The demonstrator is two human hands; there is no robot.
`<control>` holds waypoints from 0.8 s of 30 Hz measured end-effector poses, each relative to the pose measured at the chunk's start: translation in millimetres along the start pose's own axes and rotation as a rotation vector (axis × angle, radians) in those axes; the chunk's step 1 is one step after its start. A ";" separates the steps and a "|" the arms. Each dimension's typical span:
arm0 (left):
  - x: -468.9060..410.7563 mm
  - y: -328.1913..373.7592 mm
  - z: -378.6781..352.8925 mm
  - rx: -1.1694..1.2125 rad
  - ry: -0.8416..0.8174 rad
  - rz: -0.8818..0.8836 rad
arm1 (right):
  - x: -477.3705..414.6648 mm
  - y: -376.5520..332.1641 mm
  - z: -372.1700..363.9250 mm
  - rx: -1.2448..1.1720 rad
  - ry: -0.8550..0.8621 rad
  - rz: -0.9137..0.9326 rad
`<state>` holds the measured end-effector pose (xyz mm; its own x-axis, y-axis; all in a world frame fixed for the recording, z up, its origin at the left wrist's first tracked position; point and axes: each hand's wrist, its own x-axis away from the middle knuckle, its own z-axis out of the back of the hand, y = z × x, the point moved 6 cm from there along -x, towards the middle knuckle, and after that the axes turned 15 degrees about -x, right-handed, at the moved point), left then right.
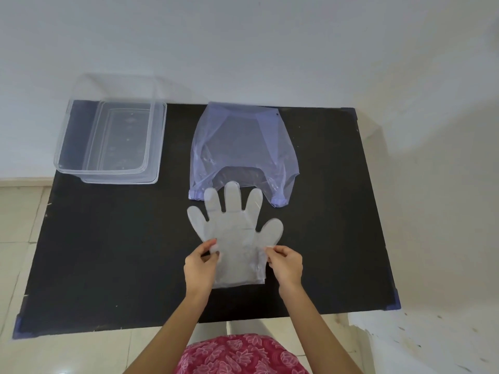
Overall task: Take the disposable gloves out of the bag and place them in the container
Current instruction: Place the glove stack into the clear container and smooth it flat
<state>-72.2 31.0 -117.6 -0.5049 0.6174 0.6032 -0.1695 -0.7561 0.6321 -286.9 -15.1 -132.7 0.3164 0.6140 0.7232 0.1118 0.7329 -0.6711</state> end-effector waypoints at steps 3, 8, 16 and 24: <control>2.6 -2.6 -0.8 0.022 0.009 0.024 | 0.9 -0.2 1.1 -0.041 -0.020 0.004; 3.4 -6.3 -1.2 0.108 0.041 0.054 | 11.6 -14.5 2.5 -0.102 -0.121 0.087; -1.3 -2.0 -3.9 0.122 0.030 0.075 | 10.3 -36.7 -10.5 0.205 -0.333 0.238; 0.7 2.0 3.3 0.127 -0.062 0.091 | 3.0 -53.6 -4.4 0.296 -0.317 0.201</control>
<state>-70.1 30.7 -114.3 -0.4596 0.5626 0.6872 -0.0150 -0.7786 0.6274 -287.8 -53.9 -95.3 -0.0035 0.7773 0.6292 -0.2103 0.6145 -0.7603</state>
